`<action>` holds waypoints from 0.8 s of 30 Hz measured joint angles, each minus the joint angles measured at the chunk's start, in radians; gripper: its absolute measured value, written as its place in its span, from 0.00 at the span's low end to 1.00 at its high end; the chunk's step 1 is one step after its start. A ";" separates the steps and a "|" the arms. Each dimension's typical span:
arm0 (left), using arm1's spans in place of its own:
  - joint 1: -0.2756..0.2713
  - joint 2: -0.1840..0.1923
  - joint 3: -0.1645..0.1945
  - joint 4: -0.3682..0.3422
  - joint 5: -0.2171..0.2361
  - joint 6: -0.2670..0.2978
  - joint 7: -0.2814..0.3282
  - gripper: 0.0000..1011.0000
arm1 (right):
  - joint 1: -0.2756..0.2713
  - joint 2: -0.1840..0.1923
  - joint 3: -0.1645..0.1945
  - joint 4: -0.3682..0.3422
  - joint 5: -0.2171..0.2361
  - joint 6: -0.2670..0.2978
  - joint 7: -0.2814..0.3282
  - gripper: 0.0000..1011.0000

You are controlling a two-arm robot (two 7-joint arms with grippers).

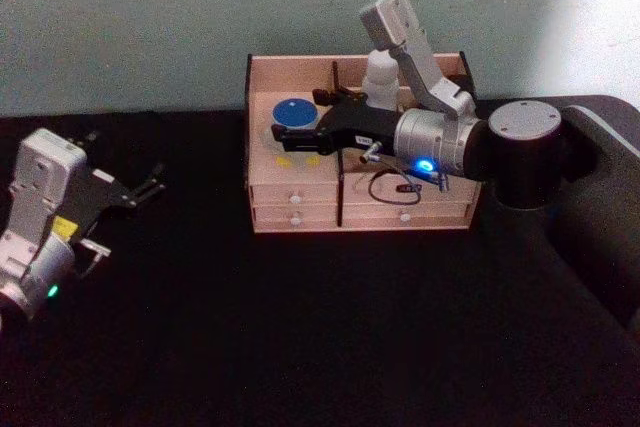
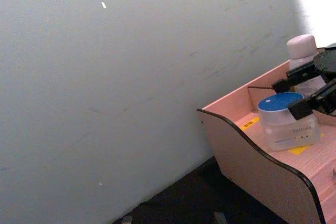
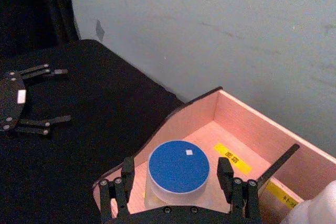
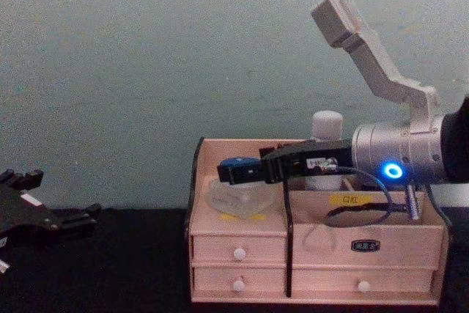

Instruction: Pick up the facial cleanser and watermelon frost from the table and place them into the tiered storage box.

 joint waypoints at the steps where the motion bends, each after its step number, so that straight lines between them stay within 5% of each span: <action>1: 0.000 0.000 0.000 0.000 0.000 0.000 0.000 0.99 | -0.007 0.004 0.003 -0.015 -0.002 -0.007 -0.003 0.99; 14: 0.000 0.000 0.000 0.000 0.000 0.000 0.000 0.99 | -0.101 0.058 0.061 -0.210 0.004 -0.017 -0.065 0.99; 24: 0.000 0.000 0.000 0.000 0.000 0.000 0.000 0.99 | -0.222 0.128 0.161 -0.412 0.006 -0.048 -0.177 0.99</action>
